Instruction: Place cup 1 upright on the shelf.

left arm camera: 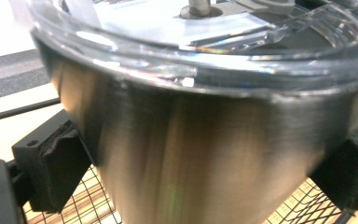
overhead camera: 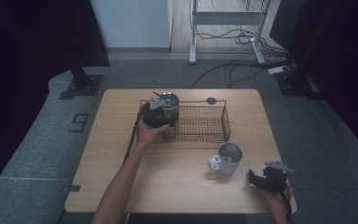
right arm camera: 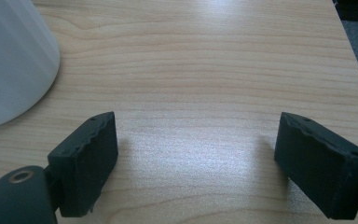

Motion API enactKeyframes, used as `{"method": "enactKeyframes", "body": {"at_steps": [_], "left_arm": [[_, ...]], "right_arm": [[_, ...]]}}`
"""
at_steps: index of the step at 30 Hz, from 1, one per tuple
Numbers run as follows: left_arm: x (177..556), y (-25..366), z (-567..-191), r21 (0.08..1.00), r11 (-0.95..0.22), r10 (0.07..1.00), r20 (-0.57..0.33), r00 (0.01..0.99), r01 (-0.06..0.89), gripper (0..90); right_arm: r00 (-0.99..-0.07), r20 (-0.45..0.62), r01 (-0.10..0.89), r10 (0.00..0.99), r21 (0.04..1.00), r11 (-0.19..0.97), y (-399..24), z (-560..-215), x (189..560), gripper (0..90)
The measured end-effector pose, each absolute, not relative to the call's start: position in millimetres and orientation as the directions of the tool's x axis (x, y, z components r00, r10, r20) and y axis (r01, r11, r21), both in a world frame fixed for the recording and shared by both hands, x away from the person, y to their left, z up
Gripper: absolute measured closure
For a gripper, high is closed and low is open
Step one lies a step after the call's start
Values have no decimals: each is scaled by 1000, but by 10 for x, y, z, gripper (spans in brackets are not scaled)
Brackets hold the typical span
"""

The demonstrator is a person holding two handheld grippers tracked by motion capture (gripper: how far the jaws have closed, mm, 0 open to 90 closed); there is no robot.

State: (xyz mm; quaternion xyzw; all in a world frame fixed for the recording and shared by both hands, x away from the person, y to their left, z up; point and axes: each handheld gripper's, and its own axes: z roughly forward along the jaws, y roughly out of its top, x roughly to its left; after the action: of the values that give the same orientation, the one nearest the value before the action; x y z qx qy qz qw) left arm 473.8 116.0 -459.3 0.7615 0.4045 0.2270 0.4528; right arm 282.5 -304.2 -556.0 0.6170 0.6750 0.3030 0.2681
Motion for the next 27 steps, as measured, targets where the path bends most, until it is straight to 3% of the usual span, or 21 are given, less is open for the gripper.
{"method": "enactKeyframes", "body": {"at_steps": [27], "left_arm": [[4765, 1141, -4750, 840, -307, 819, -7, 574, 448, 44]], "right_arm": [[-95, 12, 670, 995, 740, 55, -3042, -5560, 2825, 131]]}}
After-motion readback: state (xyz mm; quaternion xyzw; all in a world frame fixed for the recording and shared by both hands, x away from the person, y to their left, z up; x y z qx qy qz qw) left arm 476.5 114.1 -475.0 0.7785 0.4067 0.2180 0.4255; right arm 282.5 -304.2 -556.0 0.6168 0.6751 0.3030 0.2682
